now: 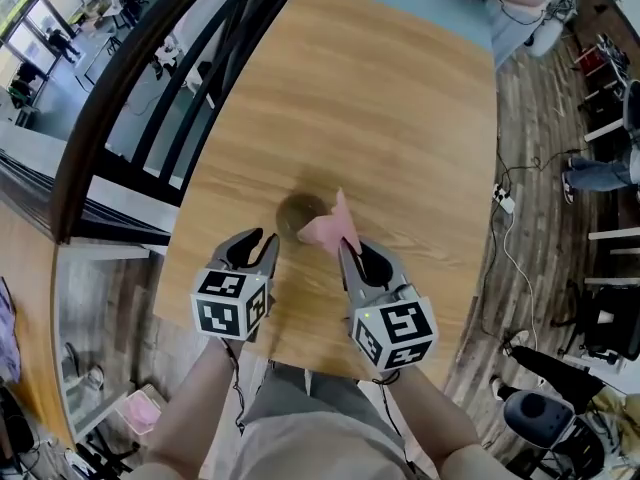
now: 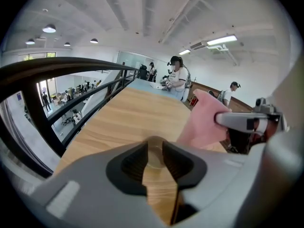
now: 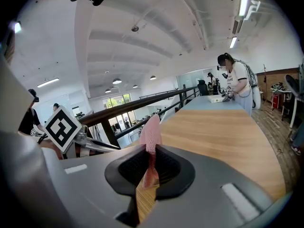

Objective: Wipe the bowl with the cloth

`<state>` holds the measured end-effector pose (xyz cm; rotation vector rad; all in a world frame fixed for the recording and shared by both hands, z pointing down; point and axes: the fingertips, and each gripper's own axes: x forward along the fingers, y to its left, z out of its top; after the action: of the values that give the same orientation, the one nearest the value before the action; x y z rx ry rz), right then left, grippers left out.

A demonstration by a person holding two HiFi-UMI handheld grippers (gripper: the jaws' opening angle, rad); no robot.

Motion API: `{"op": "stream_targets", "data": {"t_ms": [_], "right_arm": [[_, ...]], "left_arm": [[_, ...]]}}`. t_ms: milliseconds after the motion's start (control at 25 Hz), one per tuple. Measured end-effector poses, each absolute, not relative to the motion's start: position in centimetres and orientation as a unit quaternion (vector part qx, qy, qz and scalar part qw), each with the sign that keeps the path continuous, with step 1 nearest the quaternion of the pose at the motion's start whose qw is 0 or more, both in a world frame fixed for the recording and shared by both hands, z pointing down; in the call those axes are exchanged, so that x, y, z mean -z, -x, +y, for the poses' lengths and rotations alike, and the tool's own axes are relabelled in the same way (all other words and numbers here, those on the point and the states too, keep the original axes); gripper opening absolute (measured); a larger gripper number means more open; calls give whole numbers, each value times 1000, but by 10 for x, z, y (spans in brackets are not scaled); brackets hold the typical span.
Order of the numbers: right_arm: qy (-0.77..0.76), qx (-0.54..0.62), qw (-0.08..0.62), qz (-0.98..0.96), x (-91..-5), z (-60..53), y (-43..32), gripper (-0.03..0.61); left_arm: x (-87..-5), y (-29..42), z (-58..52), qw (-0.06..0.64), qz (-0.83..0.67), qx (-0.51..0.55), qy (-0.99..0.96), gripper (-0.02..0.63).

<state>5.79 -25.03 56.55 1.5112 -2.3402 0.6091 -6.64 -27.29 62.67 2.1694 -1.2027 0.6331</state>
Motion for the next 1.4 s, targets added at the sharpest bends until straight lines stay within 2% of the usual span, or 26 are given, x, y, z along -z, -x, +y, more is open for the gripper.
{"op": "stream_targets", "data": {"t_ms": [600,1200,1400], "right_arm": [[-514,-248,166,-804,-633,-285,-55,26],[-512,-258,174,-800,-657,-283,-63,26],[-511,-263,175,-800,-660,-278,-65,26]], "left_arm": [[-715,60,-323,392,-433,-235,-777,113],[-757,53,-325,442,-426,-226,-757,115],[-758,49,-322,467,-431,-192,-748,64]]}}
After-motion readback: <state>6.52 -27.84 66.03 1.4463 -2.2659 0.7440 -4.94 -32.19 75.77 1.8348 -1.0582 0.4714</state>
